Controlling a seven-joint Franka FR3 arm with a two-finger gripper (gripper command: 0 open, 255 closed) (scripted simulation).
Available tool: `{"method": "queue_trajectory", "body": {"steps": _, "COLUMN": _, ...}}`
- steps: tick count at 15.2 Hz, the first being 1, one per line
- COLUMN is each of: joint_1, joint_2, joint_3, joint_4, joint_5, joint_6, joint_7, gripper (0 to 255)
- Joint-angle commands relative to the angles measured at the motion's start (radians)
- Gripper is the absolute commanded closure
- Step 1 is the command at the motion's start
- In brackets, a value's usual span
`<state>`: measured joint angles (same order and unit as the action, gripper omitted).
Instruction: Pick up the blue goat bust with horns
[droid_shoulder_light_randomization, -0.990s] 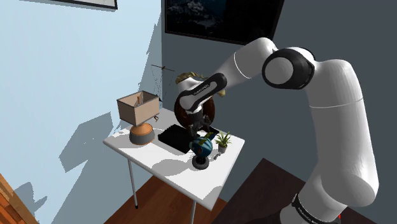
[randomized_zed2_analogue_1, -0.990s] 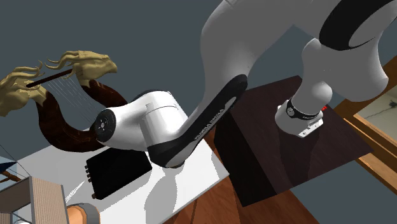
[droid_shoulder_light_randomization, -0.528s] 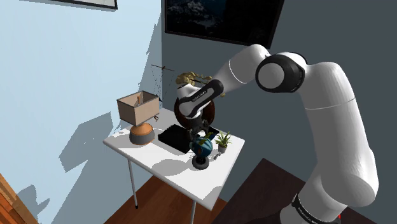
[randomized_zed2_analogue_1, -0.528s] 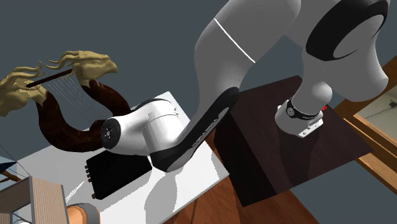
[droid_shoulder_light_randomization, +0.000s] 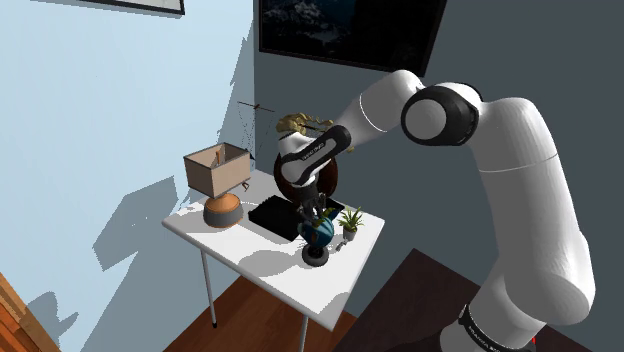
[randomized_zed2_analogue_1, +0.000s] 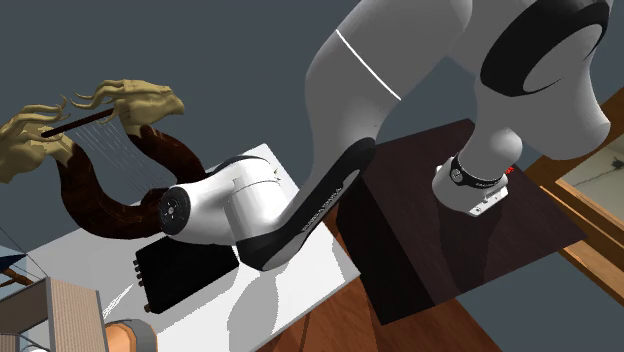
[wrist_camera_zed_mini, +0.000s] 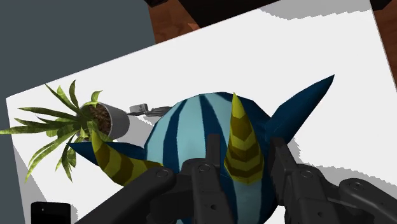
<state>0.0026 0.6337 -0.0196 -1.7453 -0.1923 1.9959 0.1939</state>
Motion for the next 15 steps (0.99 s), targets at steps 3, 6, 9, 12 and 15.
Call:
{"method": "queue_trajectory", "body": {"steps": 3, "joint_1": 0.0, "joint_2": -0.009, "joint_3": 0.0, "joint_4": -0.002, "joint_5": 0.0, "joint_6": -0.007, "joint_7": -0.002, "gripper": 255}}
{"method": "queue_trajectory", "body": {"steps": 6, "joint_1": 0.0, "joint_2": -0.037, "joint_3": 0.0, "joint_4": -0.003, "joint_5": 0.002, "joint_6": -0.033, "joint_7": -0.007, "gripper": 255}}
{"method": "queue_trajectory", "body": {"steps": 9, "joint_1": 0.0, "joint_2": -0.064, "joint_3": 0.001, "joint_4": -0.002, "joint_5": 0.004, "joint_6": -0.061, "joint_7": -0.012, "gripper": 255}}
{"method": "queue_trajectory", "body": {"steps": 12, "joint_1": 0.001, "joint_2": -0.089, "joint_3": 0.001, "joint_4": 0.002, "joint_5": 0.005, "joint_6": -0.09, "joint_7": -0.016, "gripper": 255}}
{"method": "queue_trajectory", "body": {"steps": 15, "joint_1": 0.001, "joint_2": -0.113, "joint_3": 0.002, "joint_4": 0.008, "joint_5": 0.007, "joint_6": -0.119, "joint_7": -0.021, "gripper": 255}}
